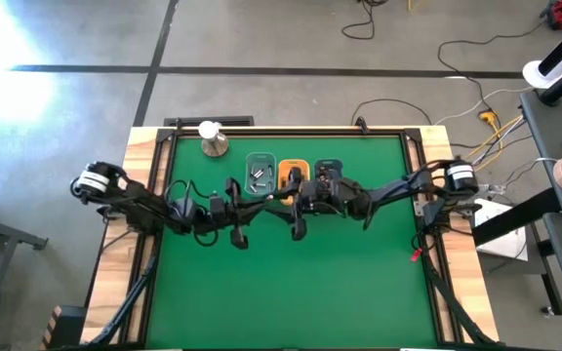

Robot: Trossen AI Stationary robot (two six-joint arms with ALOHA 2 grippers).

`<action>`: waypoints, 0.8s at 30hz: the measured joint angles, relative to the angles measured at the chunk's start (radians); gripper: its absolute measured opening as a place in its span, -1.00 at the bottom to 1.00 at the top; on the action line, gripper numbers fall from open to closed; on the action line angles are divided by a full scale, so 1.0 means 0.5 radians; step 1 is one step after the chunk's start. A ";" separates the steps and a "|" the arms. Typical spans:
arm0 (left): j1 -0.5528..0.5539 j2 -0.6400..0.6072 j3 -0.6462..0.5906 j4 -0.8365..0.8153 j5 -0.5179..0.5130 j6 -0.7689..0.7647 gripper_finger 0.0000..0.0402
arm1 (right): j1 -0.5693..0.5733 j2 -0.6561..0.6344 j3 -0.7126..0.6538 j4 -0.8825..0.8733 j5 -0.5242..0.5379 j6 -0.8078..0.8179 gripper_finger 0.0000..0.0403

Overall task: Sort batteries
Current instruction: Put the small black battery into the blue bin

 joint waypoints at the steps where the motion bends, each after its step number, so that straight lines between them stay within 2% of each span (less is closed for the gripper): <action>1: 0.000 0.007 0.019 -0.002 0.011 0.024 -0.95 | 0.000 0.025 0.022 -0.017 -0.004 0.000 -0.23; 7: 0.000 0.016 0.075 -0.025 0.048 0.097 -0.95 | -0.007 0.034 0.040 -0.017 -0.012 0.003 -0.41; 14: 0.000 0.005 0.041 -0.041 0.045 0.093 -0.94 | -0.011 -0.017 0.031 -0.115 -0.012 -0.038 -0.85; 17: 0.000 0.003 0.044 -0.066 0.033 0.093 -0.87 | -0.012 -0.029 0.031 -0.152 -0.011 -0.066 -0.87; 20: 0.000 -0.027 0.029 -0.153 -0.013 0.094 -0.74 | -0.021 -0.079 0.050 -0.333 -0.011 -0.089 -0.87; 24: 0.000 -0.219 0.007 -0.495 -0.107 0.081 -0.51 | -0.041 -0.219 0.153 -0.908 0.007 -0.188 -0.87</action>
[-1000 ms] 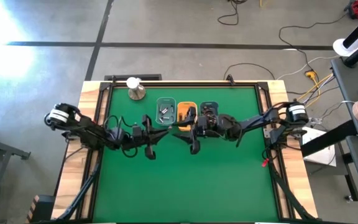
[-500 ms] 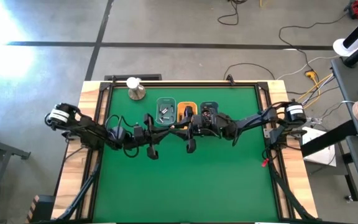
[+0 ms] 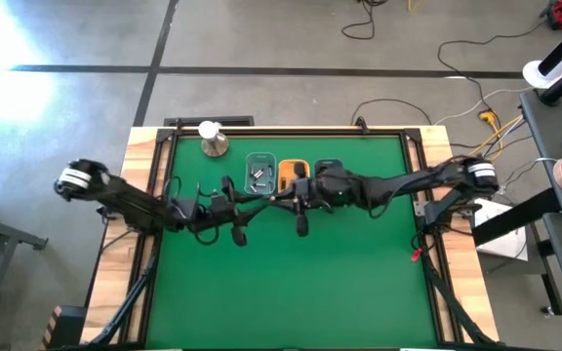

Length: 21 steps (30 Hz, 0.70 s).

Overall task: Sort batteries
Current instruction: Put the small black battery into the blue bin

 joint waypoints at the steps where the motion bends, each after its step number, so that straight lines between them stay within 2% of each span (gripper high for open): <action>1: 0.000 -0.068 0.000 -0.137 -0.029 -0.025 -0.45 | -0.007 -0.041 0.041 -0.204 0.004 -0.023 -0.87; 7: 0.001 -0.612 0.011 -1.269 -0.232 -0.232 -0.18 | -0.085 -0.187 0.342 -1.639 0.312 -0.192 -0.87; 11: 0.001 -0.966 0.017 -1.676 -0.277 -0.291 -0.09 | -0.224 -0.192 0.457 -2.365 0.420 -0.232 -0.87; 16: 0.001 -1.333 0.017 -1.903 -0.388 -0.170 -0.05 | -0.470 -0.154 0.442 -2.922 0.421 -0.235 -0.87; 21: 0.001 -1.502 0.017 -2.037 -0.410 -0.120 -0.05 | -0.628 -0.047 0.428 -3.157 0.422 -0.272 -0.87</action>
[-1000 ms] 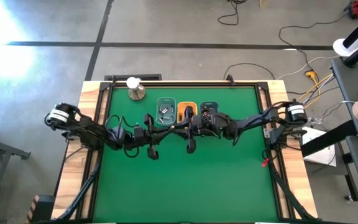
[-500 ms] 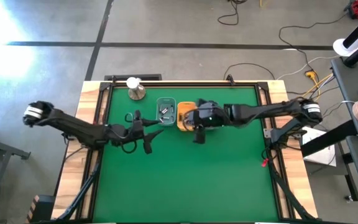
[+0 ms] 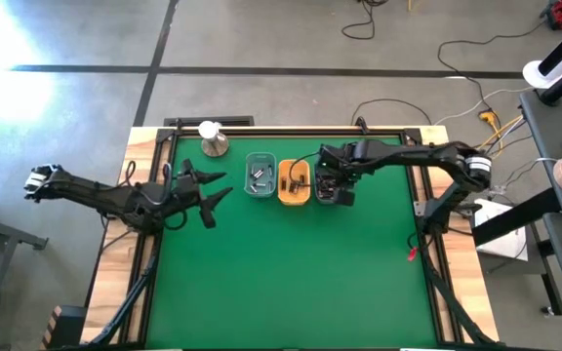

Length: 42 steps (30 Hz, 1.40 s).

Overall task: Sort batteries
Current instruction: Put the small black battery into the blue bin

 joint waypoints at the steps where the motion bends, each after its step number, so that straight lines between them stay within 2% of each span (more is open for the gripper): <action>1: 0.000 -0.009 0.000 -0.025 0.001 -0.014 -0.05 | -0.017 0.030 -0.003 -0.018 -0.005 -0.018 -0.87; 8: -0.001 0.043 -0.002 -0.126 0.002 -0.048 -0.05 | -0.046 0.245 -0.007 0.076 -0.091 -0.139 -0.85; 17: -0.001 0.027 -0.002 -0.123 0.002 -0.009 -0.05 | -0.084 0.248 -0.004 0.266 -0.134 -0.169 -0.86; 21: -0.001 0.025 -0.002 -0.122 0.002 -0.015 -0.05 | -0.122 0.323 -0.025 0.349 -0.268 -0.171 -0.86; 35: -0.002 0.033 -0.002 -0.122 0.005 -0.058 -0.05 | -0.123 0.512 -0.024 0.406 -0.280 -0.223 -0.86; 42: -0.002 0.030 0.038 -0.118 0.005 -0.059 -0.05 | -0.123 0.512 -0.031 0.404 -0.271 -0.233 -0.65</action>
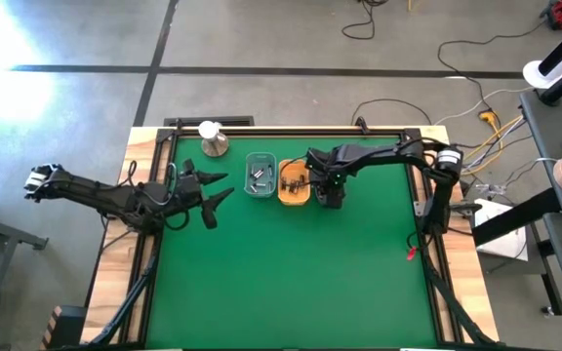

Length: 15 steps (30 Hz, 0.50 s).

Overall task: Sort batteries
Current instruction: Put the small black battery into the blue bin, then return to Home Position

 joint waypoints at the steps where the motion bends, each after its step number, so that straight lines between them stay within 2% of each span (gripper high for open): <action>1: 0.000 0.000 0.011 -0.002 0.000 0.000 -0.05 | 0.000 0.000 0.000 -0.003 0.002 -0.010 -0.61; 7: 0.000 -0.002 0.138 -0.136 0.017 -0.023 -0.05 | 0.014 -0.104 0.000 -0.025 0.002 -0.025 -0.37; 11: 0.000 0.016 0.262 -0.356 0.035 -0.095 -0.05 | 0.027 -0.303 0.000 -0.037 0.003 -0.025 -0.22; 15: 0.000 0.053 0.363 -0.421 0.033 -0.159 -0.05 | 0.054 -0.579 -0.006 -0.029 0.005 -0.026 -0.09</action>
